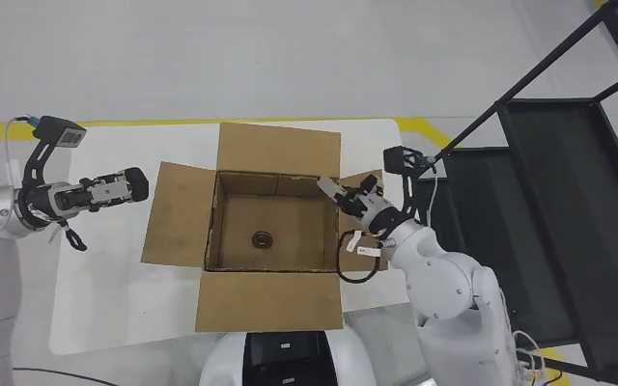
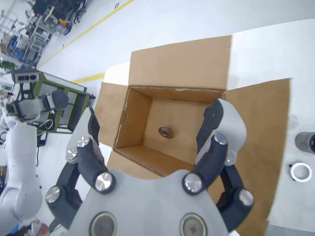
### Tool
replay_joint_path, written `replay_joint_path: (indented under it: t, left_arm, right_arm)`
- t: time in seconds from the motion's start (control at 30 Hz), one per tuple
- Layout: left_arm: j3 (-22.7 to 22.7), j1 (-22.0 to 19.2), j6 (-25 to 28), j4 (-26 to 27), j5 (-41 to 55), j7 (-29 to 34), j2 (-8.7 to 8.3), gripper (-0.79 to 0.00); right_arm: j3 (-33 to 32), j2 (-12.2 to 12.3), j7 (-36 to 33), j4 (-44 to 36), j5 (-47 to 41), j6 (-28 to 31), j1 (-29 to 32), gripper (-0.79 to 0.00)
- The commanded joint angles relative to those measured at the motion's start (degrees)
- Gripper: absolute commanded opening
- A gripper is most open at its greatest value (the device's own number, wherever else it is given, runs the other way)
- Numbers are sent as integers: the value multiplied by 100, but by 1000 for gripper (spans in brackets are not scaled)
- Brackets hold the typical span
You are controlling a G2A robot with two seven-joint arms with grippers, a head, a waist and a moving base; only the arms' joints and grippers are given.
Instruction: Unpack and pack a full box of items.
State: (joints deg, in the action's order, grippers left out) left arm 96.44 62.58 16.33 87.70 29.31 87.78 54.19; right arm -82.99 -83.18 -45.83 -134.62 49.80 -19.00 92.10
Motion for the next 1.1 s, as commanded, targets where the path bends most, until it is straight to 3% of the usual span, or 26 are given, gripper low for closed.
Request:
replay_joint_path:
  t: [0.0, 0.17, 0.37, 1.07]
  left_arm:
    - [0, 0, 0, 0, 0, 0, 0, 0]
    - [0, 0, 0, 0, 0, 0, 0, 0]
    - [0, 0, 0, 0, 0, 0, 0, 0]
    - [0, 0, 0, 0, 0, 0, 0, 0]
  right_arm:
    - [-427, 14, 16, -2, -286, -43, 103, 0]
    - [-1348, 39, 273, -2, -785, -280, 453, 0]
    - [-1900, 80, 409, 377, -855, -383, 717, 0]
    - [-1284, 227, 337, 2494, 877, -310, 636, 0]
